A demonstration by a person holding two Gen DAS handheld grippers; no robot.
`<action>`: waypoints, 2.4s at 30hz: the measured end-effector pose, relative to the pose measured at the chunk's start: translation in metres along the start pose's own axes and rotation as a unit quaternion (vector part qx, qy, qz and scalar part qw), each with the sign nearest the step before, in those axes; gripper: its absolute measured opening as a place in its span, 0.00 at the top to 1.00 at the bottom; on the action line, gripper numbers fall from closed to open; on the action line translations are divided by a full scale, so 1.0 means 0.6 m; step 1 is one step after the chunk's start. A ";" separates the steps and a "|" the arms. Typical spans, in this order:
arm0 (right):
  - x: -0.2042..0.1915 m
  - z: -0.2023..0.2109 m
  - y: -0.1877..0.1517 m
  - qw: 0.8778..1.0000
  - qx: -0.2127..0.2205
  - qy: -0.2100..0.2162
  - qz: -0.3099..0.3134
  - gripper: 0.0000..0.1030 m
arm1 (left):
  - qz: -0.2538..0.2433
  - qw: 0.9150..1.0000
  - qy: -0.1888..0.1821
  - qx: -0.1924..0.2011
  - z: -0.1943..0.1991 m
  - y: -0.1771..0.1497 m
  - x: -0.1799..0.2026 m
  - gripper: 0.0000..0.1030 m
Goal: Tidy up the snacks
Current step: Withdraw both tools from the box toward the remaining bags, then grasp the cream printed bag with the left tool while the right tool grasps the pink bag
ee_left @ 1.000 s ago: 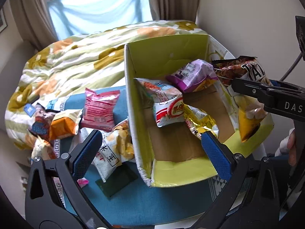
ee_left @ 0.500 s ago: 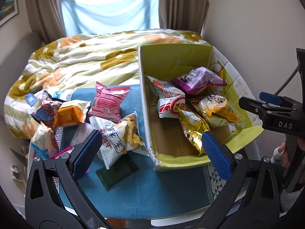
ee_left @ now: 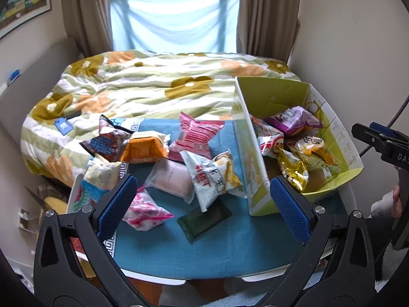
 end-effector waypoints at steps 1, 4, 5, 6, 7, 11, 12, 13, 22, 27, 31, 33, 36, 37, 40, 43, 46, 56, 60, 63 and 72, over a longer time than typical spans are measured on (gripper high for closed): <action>-0.012 0.006 0.001 1.000 0.004 0.000 0.000 0.08 | 0.001 1.000 0.002 0.003 0.005 -0.002 -0.018 0.00; -0.052 0.020 0.005 1.000 0.016 0.003 -0.005 0.08 | 0.004 1.000 0.000 0.003 0.016 -0.009 -0.074 0.00; -0.066 0.023 0.005 1.000 0.019 0.003 -0.008 0.08 | 0.004 1.000 -0.002 0.002 0.020 -0.012 -0.092 0.00; -0.081 0.026 0.003 1.000 0.021 0.003 -0.013 0.08 | 0.005 1.000 -0.004 0.002 0.024 -0.015 -0.112 0.00; -0.097 0.029 0.001 1.000 0.022 0.003 -0.017 0.08 | 0.006 1.000 -0.005 0.002 0.028 -0.018 -0.132 0.00; -0.164 0.036 -0.018 0.999 0.021 -0.005 -0.028 0.08 | 0.012 1.000 -0.017 -0.002 0.033 -0.031 -0.206 0.00; -0.182 0.036 -0.024 0.999 0.018 -0.004 -0.029 0.08 | 0.010 1.000 -0.022 -0.003 0.032 -0.034 -0.222 0.00; -0.201 0.034 -0.031 0.999 0.012 0.000 -0.032 0.08 | 0.006 1.000 -0.024 -0.005 0.031 -0.038 -0.237 0.00; -0.347 0.000 -0.097 0.999 -0.024 0.017 -0.044 0.08 | -0.017 0.997 -0.074 -0.034 -0.021 -0.074 -0.329 0.00; -0.405 -0.036 -0.137 0.997 -0.044 0.019 -0.065 0.08 | -0.040 0.992 -0.102 -0.058 -0.075 -0.092 -0.358 0.00; -0.439 -0.080 -0.171 0.995 -0.071 0.004 -0.068 0.08 | -0.051 0.988 -0.120 -0.085 -0.124 -0.104 -0.364 0.00; -0.454 -0.106 -0.191 0.995 -0.089 -0.001 -0.052 0.08 | -0.058 0.986 -0.124 -0.093 -0.146 -0.108 -0.362 0.00; -0.471 -0.145 -0.216 0.993 -0.113 -0.004 -0.020 0.08 | -0.064 0.984 -0.129 -0.103 -0.182 -0.118 -0.359 0.00; -0.475 -0.157 -0.224 0.993 -0.120 -0.003 -0.010 0.08 | -0.065 0.984 -0.132 -0.105 -0.193 -0.120 -0.357 0.00; -0.485 -0.198 -0.249 0.989 -0.148 0.008 0.019 0.08 | -0.060 0.983 -0.132 -0.111 -0.220 -0.124 -0.353 0.00; -0.494 -0.237 -0.273 0.982 -0.182 0.027 0.042 0.08 | -0.057 0.983 -0.127 -0.122 -0.244 -0.129 -0.347 0.00; -0.505 -0.263 -0.287 0.977 -0.196 0.041 0.074 0.08 | -0.061 0.982 -0.124 -0.133 -0.264 -0.136 -0.342 0.00; -0.520 -0.319 -0.303 0.965 -0.217 0.052 0.136 0.08 | -0.060 0.978 -0.121 -0.158 -0.312 -0.157 -0.336 0.21; -0.527 -0.332 -0.299 0.964 -0.217 0.070 0.135 0.08 | -0.061 0.978 -0.118 -0.161 -0.317 -0.162 -0.341 0.36; -0.531 -0.340 -0.295 0.963 -0.215 0.083 0.137 0.08 | -0.066 0.978 -0.116 -0.161 -0.314 -0.164 -0.343 0.39; -0.545 -0.350 -0.300 0.959 -0.219 0.108 0.145 0.16 | -0.080 0.979 -0.097 -0.163 -0.295 -0.179 -0.354 0.41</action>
Point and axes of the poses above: each gripper's, at about its wrist camera, not at the fingertips, and z roughly against the way its jaws point, x to its right, y to its top, the point moved 9 cm from there along -z, roughly the way its jaws point, and after that the axes turned 7 degrees about -z, right-handed, at the moved point
